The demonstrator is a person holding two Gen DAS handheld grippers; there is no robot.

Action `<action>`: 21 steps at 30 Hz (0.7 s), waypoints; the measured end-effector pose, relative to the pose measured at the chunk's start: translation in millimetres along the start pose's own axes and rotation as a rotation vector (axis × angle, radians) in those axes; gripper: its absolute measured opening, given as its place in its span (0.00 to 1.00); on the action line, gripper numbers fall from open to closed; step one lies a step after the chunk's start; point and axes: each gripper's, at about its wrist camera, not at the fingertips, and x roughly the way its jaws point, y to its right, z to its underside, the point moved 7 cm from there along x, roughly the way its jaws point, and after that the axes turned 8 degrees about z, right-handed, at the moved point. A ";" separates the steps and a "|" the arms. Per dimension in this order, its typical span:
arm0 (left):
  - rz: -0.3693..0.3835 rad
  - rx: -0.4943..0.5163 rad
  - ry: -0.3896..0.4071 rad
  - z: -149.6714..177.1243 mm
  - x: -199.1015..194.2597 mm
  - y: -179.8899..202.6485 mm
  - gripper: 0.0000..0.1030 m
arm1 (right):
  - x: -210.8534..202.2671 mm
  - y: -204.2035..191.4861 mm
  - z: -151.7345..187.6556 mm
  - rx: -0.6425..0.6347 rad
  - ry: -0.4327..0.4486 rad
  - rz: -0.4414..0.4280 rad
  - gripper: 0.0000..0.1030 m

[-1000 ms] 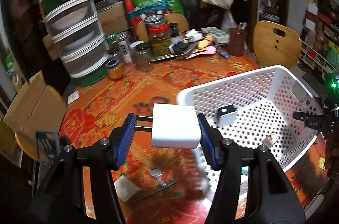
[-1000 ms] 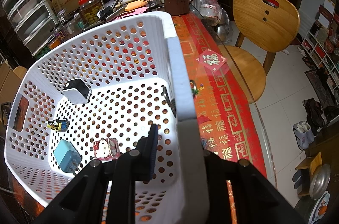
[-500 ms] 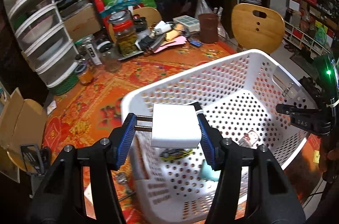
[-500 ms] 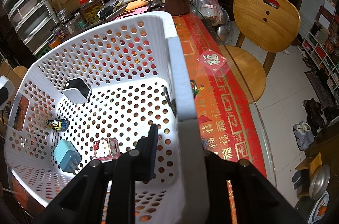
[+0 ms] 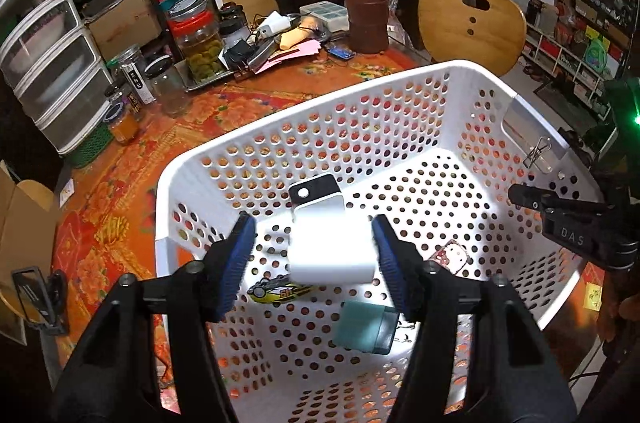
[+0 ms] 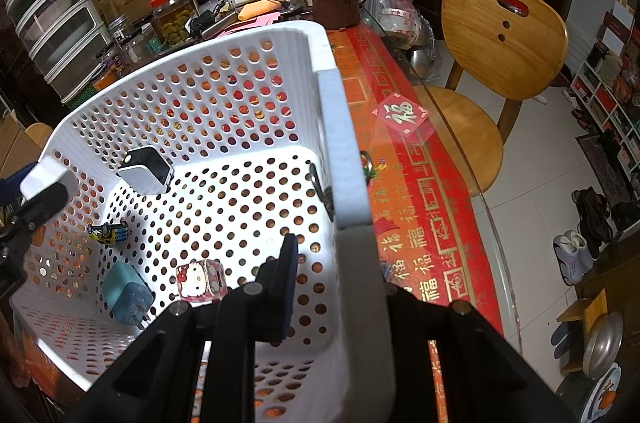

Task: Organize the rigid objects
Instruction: 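Carry the white square block over the basket and open the left tool, then grasp the white plug charger with prongs using the left tool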

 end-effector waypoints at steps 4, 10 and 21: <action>0.003 -0.012 0.098 3.9 -31.4 -17.9 0.95 | 0.6 -1.7 1.9 -0.001 -0.003 -0.002 0.21; -0.037 -0.187 0.200 59.4 -103.2 -108.5 0.99 | 0.9 -4.2 3.5 -0.007 0.001 -0.002 0.21; -0.130 -0.471 -0.037 202.0 -37.4 -250.2 0.99 | 1.1 -3.9 1.3 -0.009 0.000 -0.002 0.21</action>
